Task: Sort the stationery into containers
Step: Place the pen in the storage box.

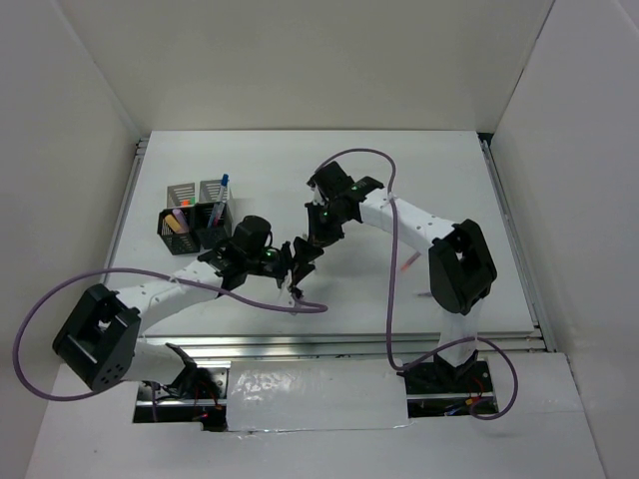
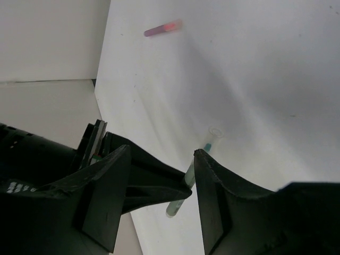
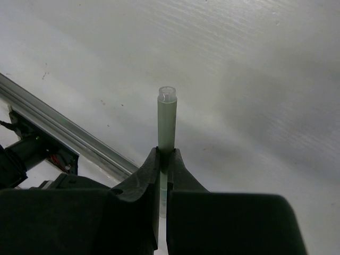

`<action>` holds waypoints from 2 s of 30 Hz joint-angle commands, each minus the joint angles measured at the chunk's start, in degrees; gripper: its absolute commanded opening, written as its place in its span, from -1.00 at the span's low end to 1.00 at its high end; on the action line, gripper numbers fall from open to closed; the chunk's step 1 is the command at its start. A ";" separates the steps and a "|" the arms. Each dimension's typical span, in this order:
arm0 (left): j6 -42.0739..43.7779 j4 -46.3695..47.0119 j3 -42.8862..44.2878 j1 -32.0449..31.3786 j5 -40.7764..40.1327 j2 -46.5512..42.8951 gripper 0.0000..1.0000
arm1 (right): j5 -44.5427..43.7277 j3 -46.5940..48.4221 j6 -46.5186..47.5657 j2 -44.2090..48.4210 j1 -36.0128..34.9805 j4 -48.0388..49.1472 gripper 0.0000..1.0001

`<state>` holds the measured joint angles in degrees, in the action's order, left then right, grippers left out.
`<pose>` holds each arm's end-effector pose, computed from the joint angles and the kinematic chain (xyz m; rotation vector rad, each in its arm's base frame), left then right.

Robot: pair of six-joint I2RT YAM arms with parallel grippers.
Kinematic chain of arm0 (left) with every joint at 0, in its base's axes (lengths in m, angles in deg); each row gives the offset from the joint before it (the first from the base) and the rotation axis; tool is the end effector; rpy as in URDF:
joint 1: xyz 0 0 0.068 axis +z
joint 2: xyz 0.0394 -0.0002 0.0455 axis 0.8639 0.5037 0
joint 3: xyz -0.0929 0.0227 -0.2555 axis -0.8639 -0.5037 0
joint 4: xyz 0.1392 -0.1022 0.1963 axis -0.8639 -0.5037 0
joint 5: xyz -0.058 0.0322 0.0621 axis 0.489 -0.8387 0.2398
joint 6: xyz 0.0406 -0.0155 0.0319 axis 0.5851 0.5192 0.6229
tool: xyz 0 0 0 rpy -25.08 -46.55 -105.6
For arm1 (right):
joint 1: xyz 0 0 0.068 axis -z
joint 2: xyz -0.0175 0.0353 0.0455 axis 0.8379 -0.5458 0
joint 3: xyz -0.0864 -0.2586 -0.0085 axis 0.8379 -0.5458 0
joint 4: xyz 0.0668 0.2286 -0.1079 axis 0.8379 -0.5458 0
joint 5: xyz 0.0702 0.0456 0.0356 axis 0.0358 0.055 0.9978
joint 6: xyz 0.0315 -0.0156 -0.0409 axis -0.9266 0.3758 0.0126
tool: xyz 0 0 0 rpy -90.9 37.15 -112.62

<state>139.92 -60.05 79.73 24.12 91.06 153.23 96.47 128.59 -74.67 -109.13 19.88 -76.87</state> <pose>0.2180 -0.1850 0.2255 1.8887 0.5098 -0.1320 0.3140 0.2504 0.2452 -0.3878 2.7504 0.7352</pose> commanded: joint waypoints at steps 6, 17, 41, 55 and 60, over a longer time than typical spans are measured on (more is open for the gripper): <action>5.36 -12.73 1.44 0.48 2.72 -6.08 0.26 | 0.52 -0.03 0.29 0.50 1.35 -0.47 -1.00; 6.77 -12.92 3.46 -2.24 -3.00 -1.87 0.25 | 7.11 0.85 -2.08 1.99 1.27 -0.65 -1.00; -27.64 -3.61 1.77 -9.01 -14.23 -13.62 -1.00 | 10.14 13.58 7.48 -1.17 15.92 -5.39 -0.01; -102.81 20.30 9.24 37.69 -8.50 -9.02 -1.00 | -2.46 3.06 20.68 17.36 38.10 3.82 -0.06; -103.10 26.42 11.90 44.16 -1.42 0.59 -1.00 | -3.88 -2.65 21.12 20.09 37.39 5.68 -0.03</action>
<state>42.61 -40.90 90.18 66.46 83.41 151.55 94.94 129.01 -56.01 -89.90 56.80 -74.00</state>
